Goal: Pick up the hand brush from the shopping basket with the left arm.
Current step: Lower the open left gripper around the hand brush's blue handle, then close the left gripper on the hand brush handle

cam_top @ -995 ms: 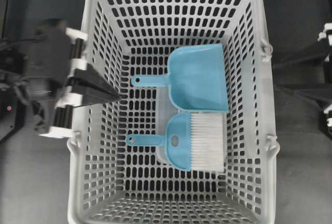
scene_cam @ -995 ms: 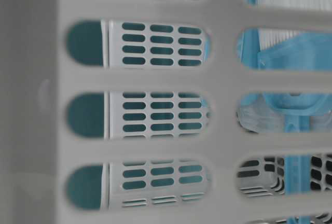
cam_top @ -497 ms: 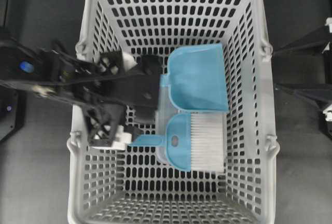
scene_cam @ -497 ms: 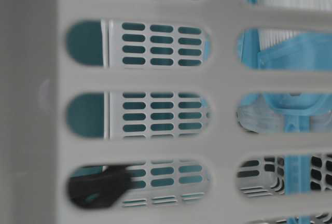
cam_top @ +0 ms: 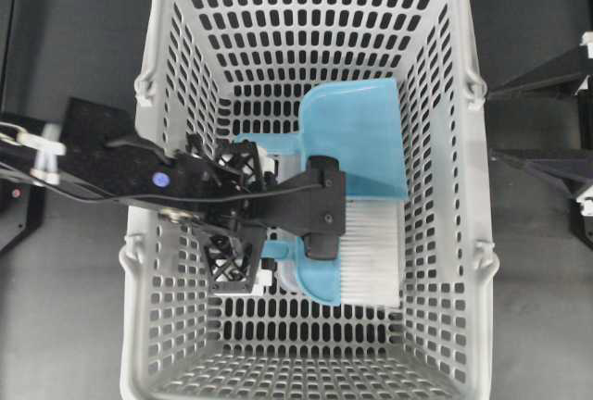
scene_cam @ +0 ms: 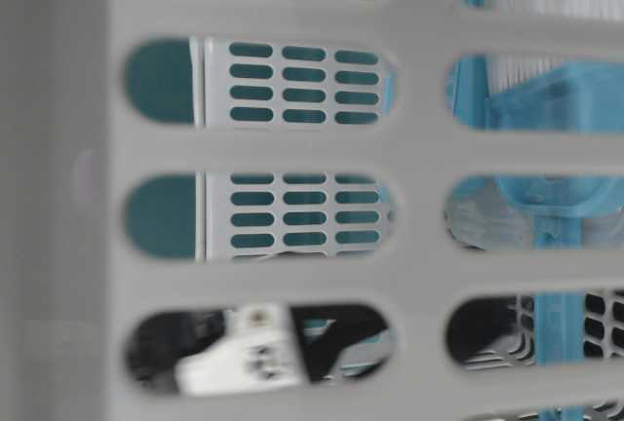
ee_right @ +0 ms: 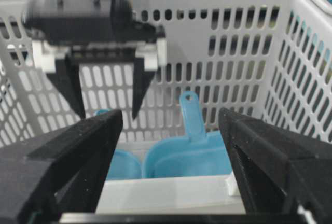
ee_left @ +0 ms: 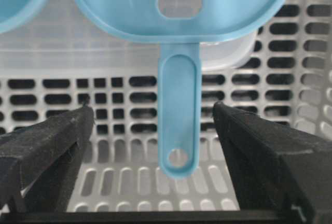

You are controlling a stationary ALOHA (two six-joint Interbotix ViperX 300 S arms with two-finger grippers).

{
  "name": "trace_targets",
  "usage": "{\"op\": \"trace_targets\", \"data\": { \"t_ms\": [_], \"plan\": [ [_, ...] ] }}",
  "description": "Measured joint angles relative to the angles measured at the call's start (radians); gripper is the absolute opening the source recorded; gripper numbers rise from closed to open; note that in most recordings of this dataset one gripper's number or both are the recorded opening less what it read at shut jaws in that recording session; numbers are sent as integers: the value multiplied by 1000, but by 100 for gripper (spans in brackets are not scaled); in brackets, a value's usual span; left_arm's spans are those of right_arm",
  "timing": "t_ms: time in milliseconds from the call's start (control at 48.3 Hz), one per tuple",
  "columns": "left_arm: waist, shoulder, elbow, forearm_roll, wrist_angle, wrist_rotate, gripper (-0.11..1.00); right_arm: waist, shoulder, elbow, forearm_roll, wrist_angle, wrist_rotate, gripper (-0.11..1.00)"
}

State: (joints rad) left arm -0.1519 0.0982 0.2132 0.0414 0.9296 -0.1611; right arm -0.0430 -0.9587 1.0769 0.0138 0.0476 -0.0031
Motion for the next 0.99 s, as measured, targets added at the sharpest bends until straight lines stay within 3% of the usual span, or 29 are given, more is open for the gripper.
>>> {"op": "trace_targets", "data": {
  "t_ms": [518, 995],
  "plan": [
    [-44, 48, -15, 0, -5, -64, 89, 0, -2, 25, 0, 0, 8, 72],
    [-44, 81, 18, 0, -52, -67, 87, 0, -2, 29, 0, 2, 9, 72]
  ]
}}
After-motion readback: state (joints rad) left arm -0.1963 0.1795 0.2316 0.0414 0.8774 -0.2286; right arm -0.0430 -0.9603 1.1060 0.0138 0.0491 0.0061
